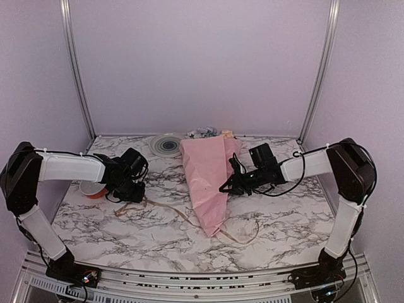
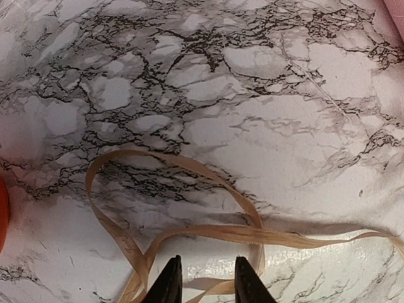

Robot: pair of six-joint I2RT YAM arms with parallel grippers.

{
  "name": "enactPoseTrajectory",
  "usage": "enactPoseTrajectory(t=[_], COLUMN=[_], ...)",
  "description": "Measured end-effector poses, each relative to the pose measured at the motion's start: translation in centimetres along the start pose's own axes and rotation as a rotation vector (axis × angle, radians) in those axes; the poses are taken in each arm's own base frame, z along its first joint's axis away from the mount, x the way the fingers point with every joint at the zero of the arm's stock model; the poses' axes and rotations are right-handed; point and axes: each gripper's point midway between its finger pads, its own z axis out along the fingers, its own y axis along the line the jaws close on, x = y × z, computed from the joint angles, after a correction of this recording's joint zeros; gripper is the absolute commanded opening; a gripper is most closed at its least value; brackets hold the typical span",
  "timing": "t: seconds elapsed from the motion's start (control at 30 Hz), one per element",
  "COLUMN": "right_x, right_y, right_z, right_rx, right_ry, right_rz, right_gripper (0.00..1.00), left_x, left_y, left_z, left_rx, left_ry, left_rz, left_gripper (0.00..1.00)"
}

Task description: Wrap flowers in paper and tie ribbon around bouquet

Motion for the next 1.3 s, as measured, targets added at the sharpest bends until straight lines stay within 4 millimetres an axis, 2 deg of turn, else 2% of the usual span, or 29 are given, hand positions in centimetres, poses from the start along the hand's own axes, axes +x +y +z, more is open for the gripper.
enactPoseTrajectory(t=[0.27,0.47,0.5,0.53,0.57,0.67,0.93,1.0,1.07,1.13,1.23,1.3], right_x=[0.0,0.0,0.0,0.0,0.0,0.0,0.0,0.0,0.1,0.1,0.2,0.2], right_y=[0.0,0.0,0.0,0.0,0.0,0.0,0.0,0.0,-0.1,-0.1,-0.1,-0.2], right_z=[0.0,0.0,0.0,0.0,0.0,0.0,0.0,0.0,0.0,0.0,0.0,0.0], right_rx=[0.000,0.001,0.001,0.001,0.001,0.001,0.001,0.002,0.003,0.005,0.007,0.008], right_ry=[0.000,0.000,0.000,0.000,0.000,0.000,0.000,0.001,0.002,0.004,0.006,0.007], right_rz=[-0.004,-0.007,-0.007,-0.007,-0.007,-0.006,-0.006,-0.006,-0.005,-0.003,-0.001,0.000], right_gripper=[0.00,0.00,0.00,0.00,0.00,0.00,0.00,0.00,0.00,0.00,0.00,0.00], left_x=[0.4,1.3,1.4,1.5,1.7,2.1,2.0,1.6,0.9,0.5,-0.7,-1.5], left_y=[-1.5,-2.5,-2.6,-2.8,-3.0,-3.3,-4.0,-4.4,-5.6,-7.9,-12.5,-14.9], left_z=[0.2,0.6,0.7,1.0,1.2,2.1,1.4,0.4,-1.4,-3.8,-8.8,-12.0], left_rx=[0.085,0.143,0.149,0.155,0.158,0.157,0.176,0.191,0.223,0.282,0.417,0.503], left_ry=[0.028,0.053,0.058,0.064,0.070,0.084,0.060,0.033,-0.019,-0.076,-0.181,-0.241], left_rz=[0.031,0.037,0.040,0.044,0.049,0.071,0.111,0.125,0.167,0.236,0.355,0.407], left_gripper=[0.40,0.41,0.36,0.28,0.15,0.01,0.00,0.00,0.00,0.00,0.00,0.00])
